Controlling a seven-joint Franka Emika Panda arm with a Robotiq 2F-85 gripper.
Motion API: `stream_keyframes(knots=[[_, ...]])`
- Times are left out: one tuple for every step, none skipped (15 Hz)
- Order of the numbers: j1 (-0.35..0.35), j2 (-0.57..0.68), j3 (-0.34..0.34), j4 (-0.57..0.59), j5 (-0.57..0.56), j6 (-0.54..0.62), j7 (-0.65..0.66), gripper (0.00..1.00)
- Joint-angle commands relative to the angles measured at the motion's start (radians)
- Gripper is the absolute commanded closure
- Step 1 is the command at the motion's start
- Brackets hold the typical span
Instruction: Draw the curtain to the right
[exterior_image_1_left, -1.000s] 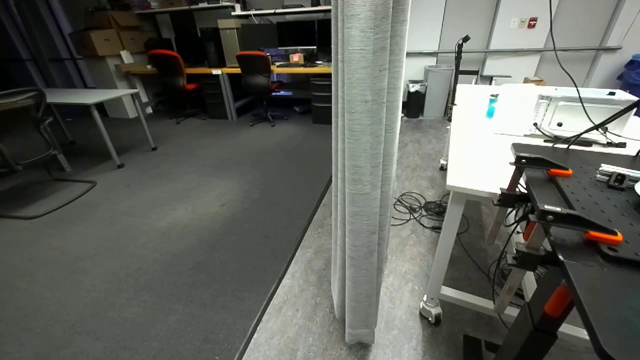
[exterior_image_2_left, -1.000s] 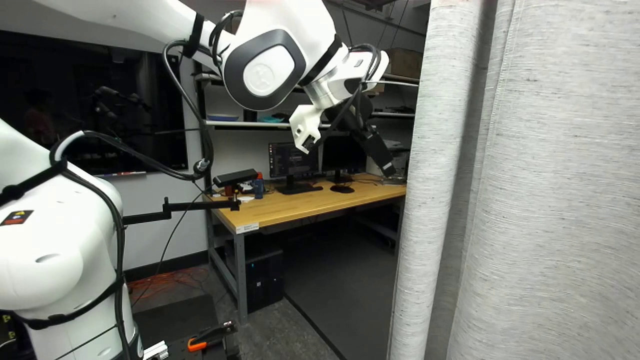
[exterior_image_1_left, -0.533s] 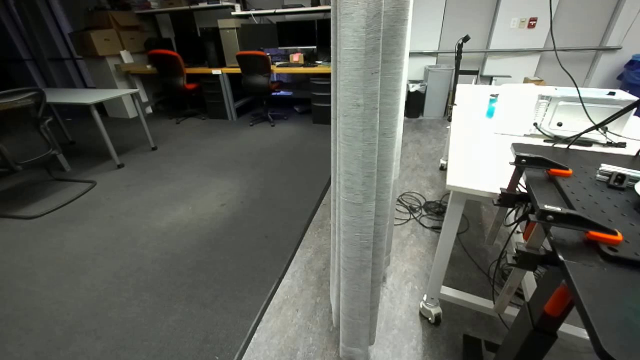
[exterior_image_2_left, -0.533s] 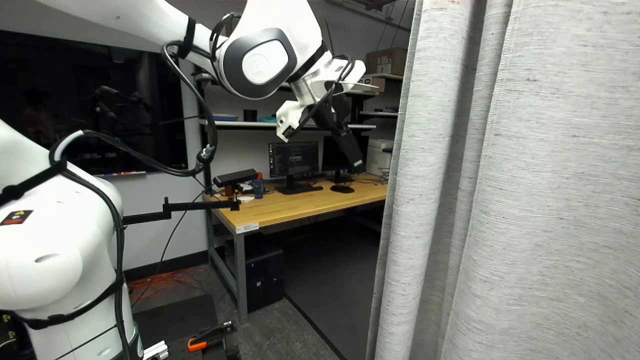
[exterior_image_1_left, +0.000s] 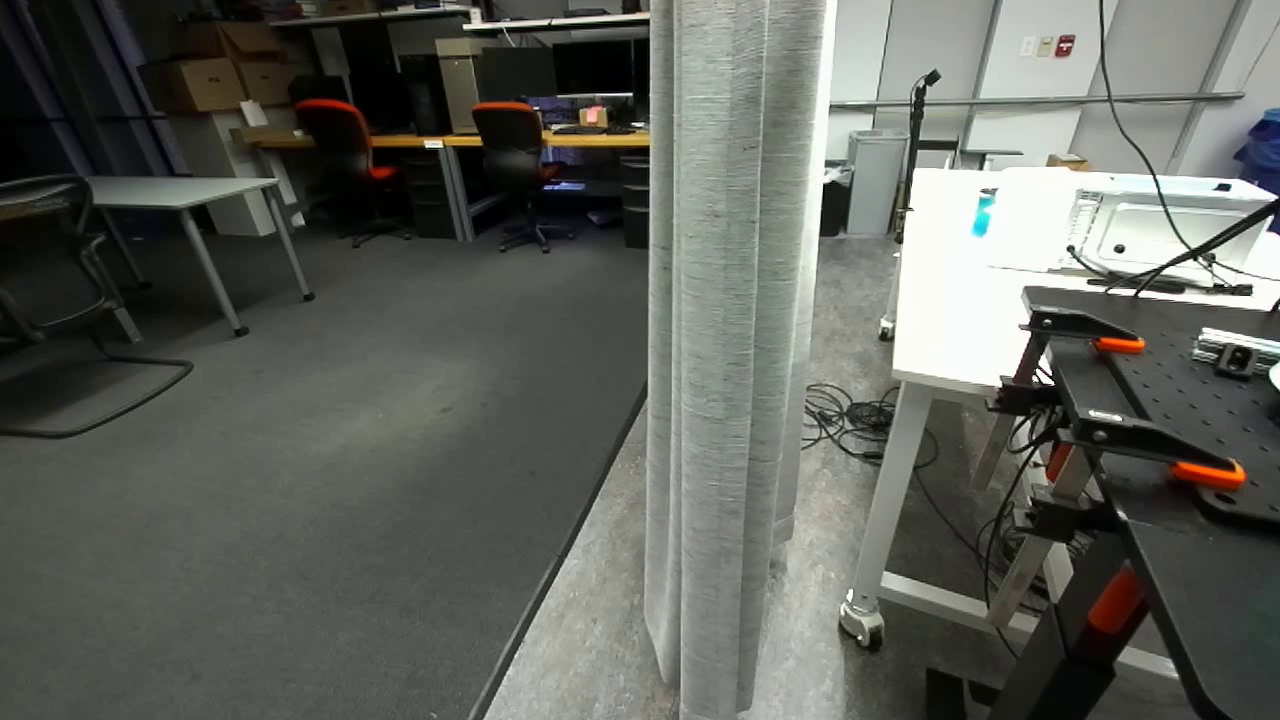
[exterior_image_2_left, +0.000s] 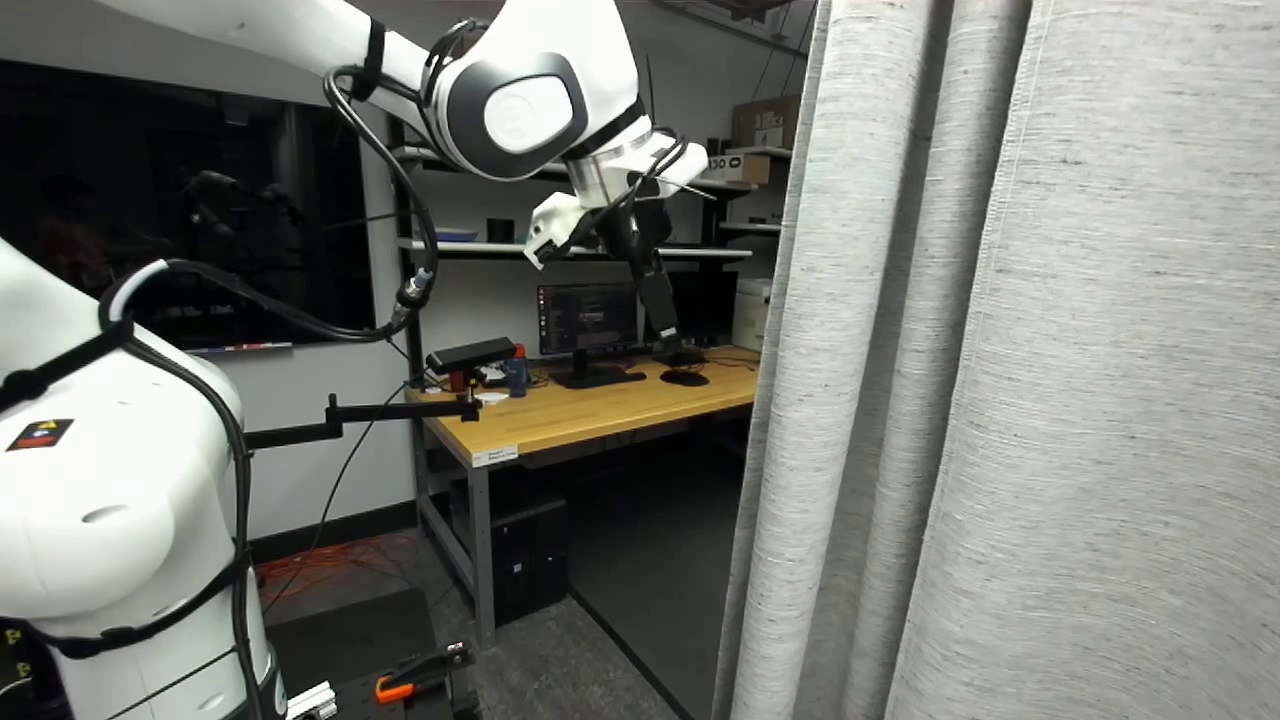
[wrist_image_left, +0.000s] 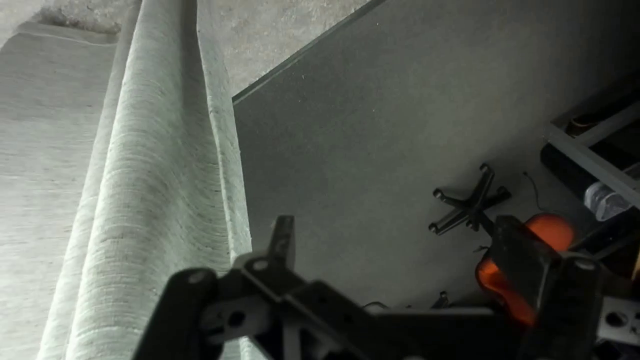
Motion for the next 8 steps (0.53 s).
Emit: stream_keyframes(knots=[[0.011,0.015,-0.001,0.047,0.048,-0.092,0.04,0.0],[0.008,0.018,0.001,0.052,0.052,-0.11,0.049,0.0],[0.004,0.022,0.006,0.056,0.052,-0.128,0.06,0.0],[0.001,0.025,0.011,0.06,0.051,-0.144,0.071,0.0],[0.001,0.026,0.015,0.059,0.051,-0.153,0.082,0.0],[0.003,0.024,0.022,0.055,0.052,-0.159,0.092,0.0],[0.003,0.013,0.037,0.039,0.047,-0.148,0.107,0.0],[-0.007,0.003,0.059,0.024,0.031,-0.125,0.133,0.0]])
